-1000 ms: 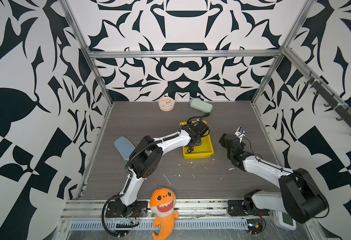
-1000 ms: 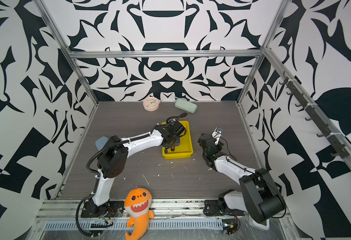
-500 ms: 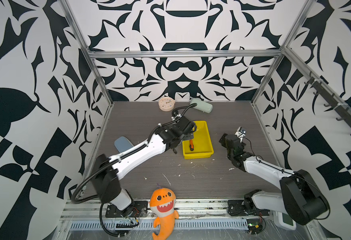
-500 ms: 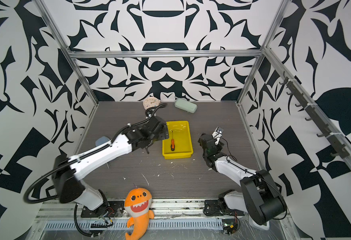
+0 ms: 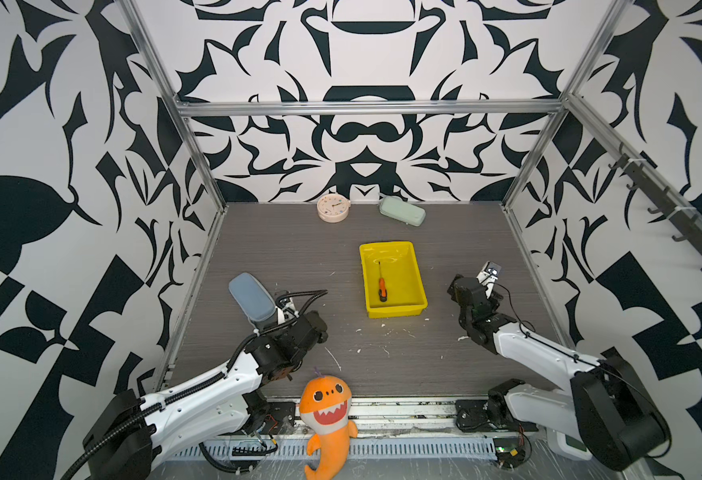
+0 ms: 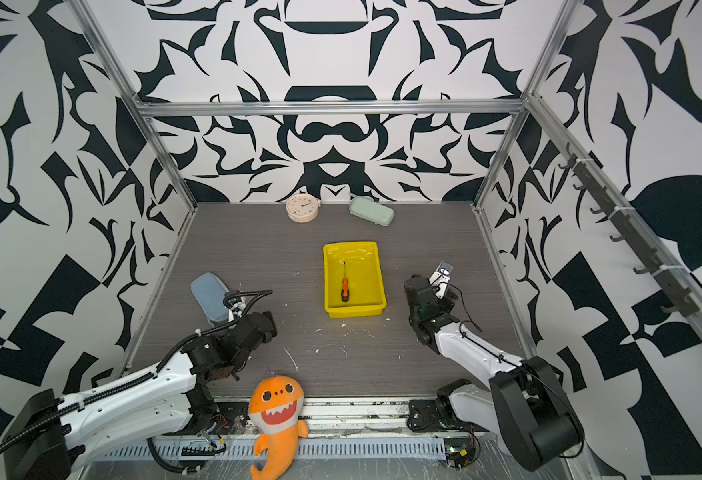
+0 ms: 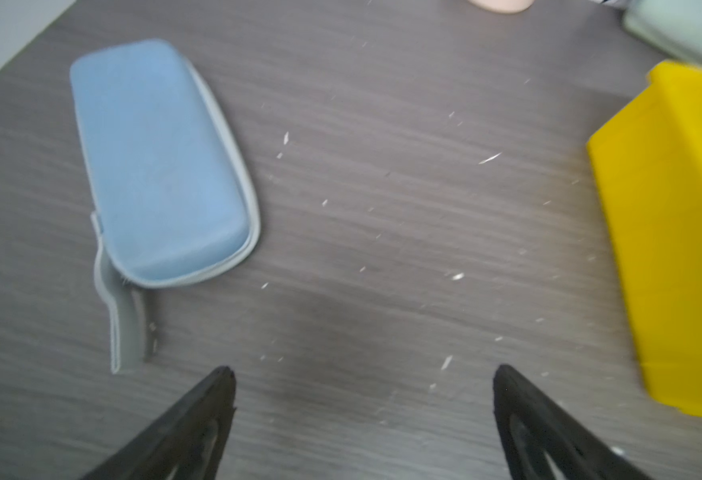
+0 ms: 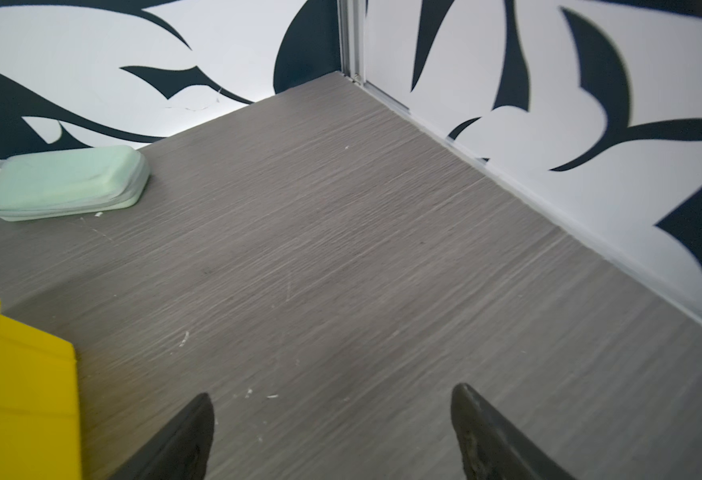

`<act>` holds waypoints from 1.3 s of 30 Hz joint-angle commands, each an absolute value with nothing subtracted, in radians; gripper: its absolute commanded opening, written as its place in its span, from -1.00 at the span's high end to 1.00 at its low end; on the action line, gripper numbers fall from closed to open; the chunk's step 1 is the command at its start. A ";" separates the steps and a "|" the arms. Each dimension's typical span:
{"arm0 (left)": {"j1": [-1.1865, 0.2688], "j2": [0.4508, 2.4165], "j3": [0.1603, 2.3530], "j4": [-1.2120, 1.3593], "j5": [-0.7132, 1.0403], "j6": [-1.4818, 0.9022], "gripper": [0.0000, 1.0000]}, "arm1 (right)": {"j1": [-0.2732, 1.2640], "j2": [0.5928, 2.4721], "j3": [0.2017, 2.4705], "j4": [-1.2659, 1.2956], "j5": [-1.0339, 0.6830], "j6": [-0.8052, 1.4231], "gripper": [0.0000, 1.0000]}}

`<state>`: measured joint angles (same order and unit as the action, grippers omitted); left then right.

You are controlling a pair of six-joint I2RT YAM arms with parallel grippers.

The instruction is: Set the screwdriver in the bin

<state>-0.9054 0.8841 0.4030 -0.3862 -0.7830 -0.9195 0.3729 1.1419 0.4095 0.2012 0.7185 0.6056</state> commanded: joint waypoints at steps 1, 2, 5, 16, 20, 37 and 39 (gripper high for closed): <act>-0.905 0.840 0.401 -0.336 -0.772 -0.922 -0.99 | 0.374 1.056 0.398 0.136 0.773 0.590 -0.83; -0.905 0.835 0.393 -0.332 -0.785 -0.929 -0.99 | 0.372 1.022 0.395 0.115 0.772 0.589 -0.83; -0.905 0.830 0.387 -0.314 -0.780 -0.919 -0.99 | 0.373 0.924 0.384 0.076 0.772 0.536 -0.99; -0.905 0.837 0.407 -0.358 -0.734 -0.926 -0.99 | 0.370 0.762 0.186 0.463 0.912 0.193 -0.99; -0.905 0.805 0.395 -0.357 -0.728 -0.924 -0.99 | 0.348 0.877 0.208 0.514 0.911 0.210 -0.99; -0.905 0.638 0.299 -0.306 -0.758 -0.960 -0.99 | 0.321 1.412 0.354 0.827 0.825 -0.012 -0.99; -0.905 0.647 0.298 -0.300 -0.756 -0.962 -0.99 | 0.310 1.439 0.363 0.850 0.791 -0.016 -0.99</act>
